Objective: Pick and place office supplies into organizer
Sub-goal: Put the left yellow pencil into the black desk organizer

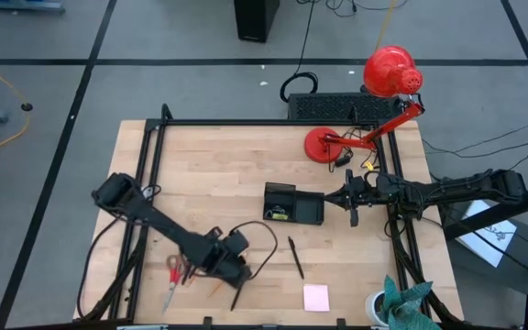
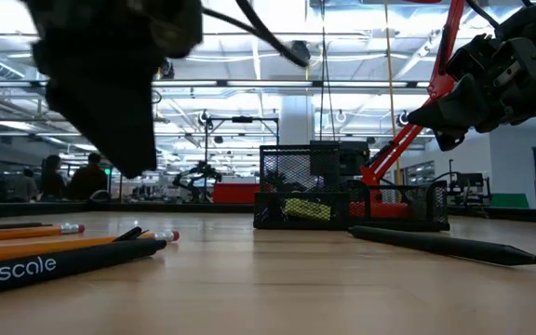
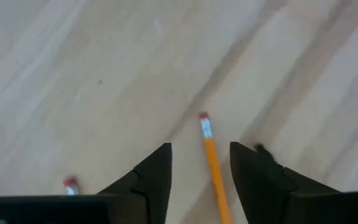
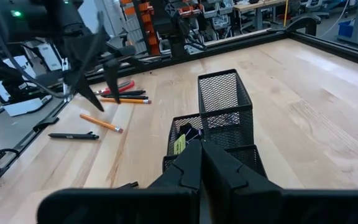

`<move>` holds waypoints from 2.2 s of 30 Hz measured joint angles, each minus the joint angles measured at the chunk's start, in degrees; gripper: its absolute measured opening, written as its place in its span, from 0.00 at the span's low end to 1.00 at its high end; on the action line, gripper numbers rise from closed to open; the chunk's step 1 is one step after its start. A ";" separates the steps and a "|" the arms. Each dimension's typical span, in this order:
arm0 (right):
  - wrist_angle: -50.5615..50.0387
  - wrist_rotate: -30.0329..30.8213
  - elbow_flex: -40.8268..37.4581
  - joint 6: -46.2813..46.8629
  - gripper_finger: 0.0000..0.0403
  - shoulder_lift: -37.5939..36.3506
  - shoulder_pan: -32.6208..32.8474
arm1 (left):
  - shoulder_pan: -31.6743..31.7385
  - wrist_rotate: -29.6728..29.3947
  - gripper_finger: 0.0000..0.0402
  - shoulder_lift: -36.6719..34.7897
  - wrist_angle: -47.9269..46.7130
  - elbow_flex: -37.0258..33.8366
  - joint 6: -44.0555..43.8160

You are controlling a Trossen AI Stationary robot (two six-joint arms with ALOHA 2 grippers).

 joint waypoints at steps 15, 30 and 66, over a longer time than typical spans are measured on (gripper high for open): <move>-0.43 -0.10 -0.02 0.35 0.01 0.02 0.00 | 2.29 6.78 0.53 4.41 2.26 0.11 8.52; -0.44 -0.12 -0.01 1.29 0.01 0.00 0.00 | 3.10 9.60 0.49 12.15 2.62 0.92 7.55; -0.44 -0.10 0.00 1.27 0.01 0.01 0.00 | 4.41 -1.86 0.05 4.29 13.76 -0.15 20.83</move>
